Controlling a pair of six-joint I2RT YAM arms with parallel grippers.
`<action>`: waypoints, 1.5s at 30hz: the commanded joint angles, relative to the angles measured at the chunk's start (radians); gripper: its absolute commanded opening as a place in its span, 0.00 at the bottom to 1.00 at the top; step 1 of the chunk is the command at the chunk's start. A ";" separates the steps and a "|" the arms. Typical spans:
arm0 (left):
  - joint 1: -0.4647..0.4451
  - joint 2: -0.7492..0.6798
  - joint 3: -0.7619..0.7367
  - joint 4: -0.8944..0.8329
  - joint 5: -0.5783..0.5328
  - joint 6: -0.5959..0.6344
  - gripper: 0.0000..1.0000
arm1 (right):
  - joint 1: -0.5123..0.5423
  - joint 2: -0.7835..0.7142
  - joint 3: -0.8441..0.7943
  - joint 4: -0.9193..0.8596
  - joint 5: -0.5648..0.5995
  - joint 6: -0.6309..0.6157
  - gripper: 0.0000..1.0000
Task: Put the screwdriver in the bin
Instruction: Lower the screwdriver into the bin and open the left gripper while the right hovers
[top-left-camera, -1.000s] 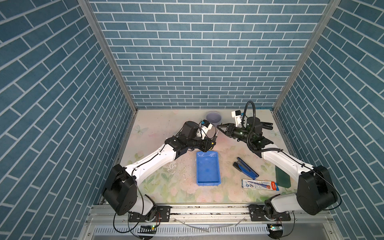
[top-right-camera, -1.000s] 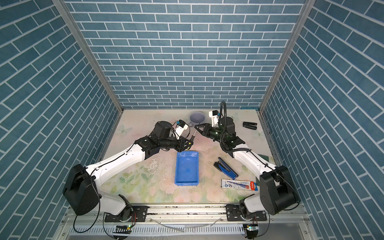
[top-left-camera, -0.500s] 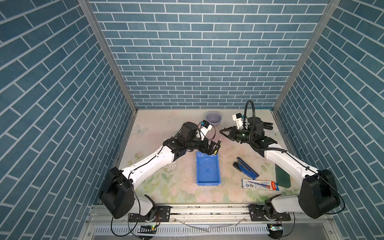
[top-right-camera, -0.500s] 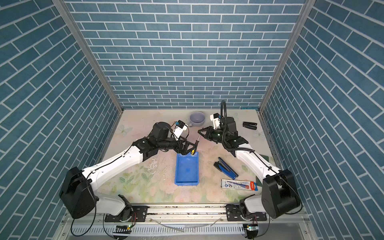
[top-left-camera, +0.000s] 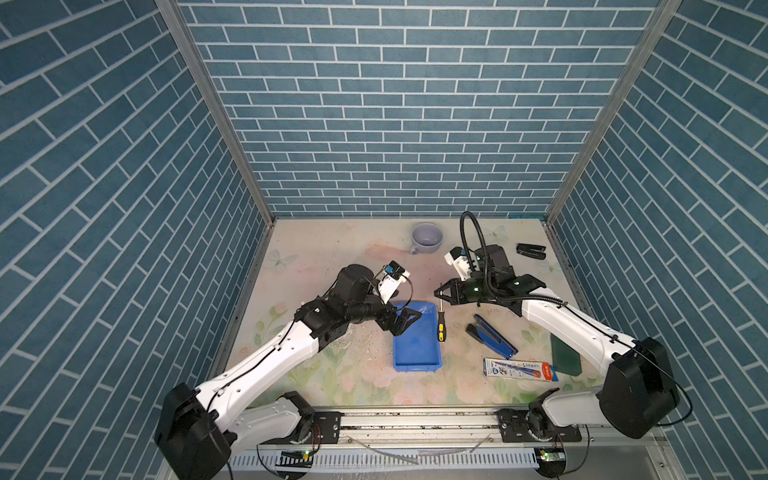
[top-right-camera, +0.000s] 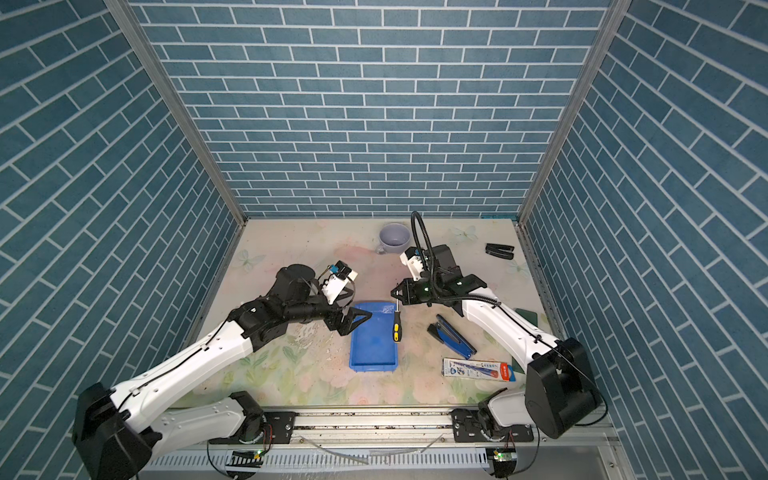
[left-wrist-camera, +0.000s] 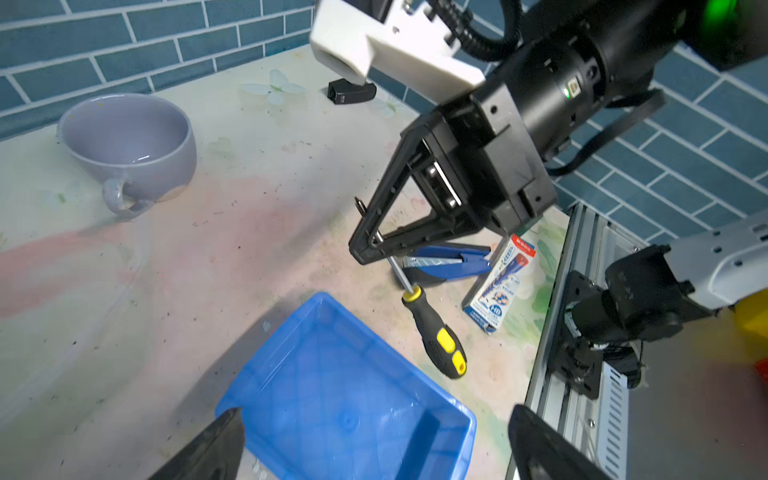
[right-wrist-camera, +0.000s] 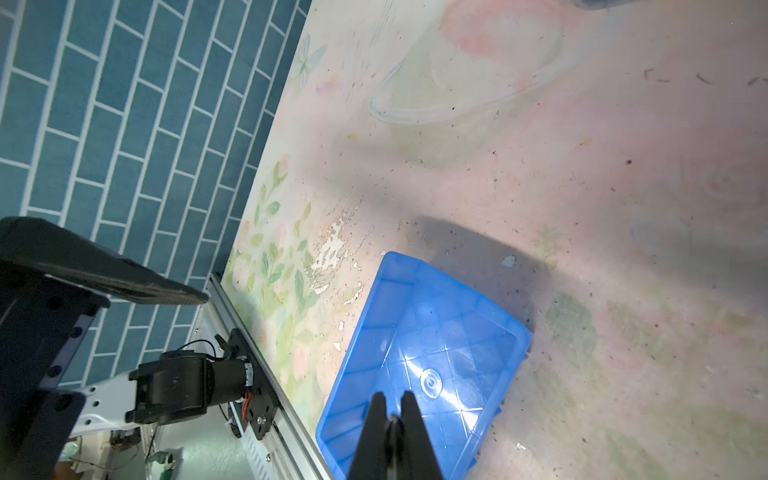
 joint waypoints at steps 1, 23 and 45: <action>-0.004 -0.086 -0.032 -0.112 -0.005 0.060 1.00 | 0.042 0.044 0.076 -0.042 0.066 -0.118 0.00; -0.004 -0.298 -0.126 -0.275 -0.026 0.110 1.00 | 0.252 0.349 0.286 -0.180 0.237 -0.296 0.00; -0.004 -0.261 -0.141 -0.145 -0.163 0.096 1.00 | 0.251 0.310 0.254 -0.127 0.243 -0.334 0.53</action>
